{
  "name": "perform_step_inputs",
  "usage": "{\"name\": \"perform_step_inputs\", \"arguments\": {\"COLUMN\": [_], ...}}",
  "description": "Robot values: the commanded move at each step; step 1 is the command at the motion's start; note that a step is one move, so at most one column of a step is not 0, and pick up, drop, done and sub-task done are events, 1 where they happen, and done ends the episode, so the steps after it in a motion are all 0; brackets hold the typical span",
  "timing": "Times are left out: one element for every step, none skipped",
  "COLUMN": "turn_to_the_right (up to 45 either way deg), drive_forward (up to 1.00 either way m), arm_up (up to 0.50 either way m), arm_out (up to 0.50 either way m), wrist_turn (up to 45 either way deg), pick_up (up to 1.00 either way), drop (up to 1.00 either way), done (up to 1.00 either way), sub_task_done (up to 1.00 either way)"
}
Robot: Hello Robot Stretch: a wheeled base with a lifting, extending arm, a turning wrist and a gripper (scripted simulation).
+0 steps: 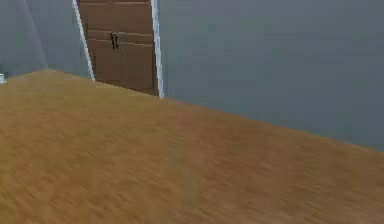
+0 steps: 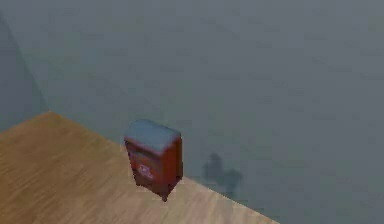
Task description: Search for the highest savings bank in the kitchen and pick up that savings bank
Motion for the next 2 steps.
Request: {"name": "perform_step_inputs", "arguments": {"turn_to_the_right": [-45.0,-45.0], "drive_forward": [0.00,0.00], "arm_up": [0.00,0.00], "arm_out": [0.00,0.00], "wrist_turn": [0.0,0.0], "pick_up": [0.00,0.00], "drop": [0.00,0.00], "done": [0.00,0.00], "sub_task_done": [0.00,0.00]}}
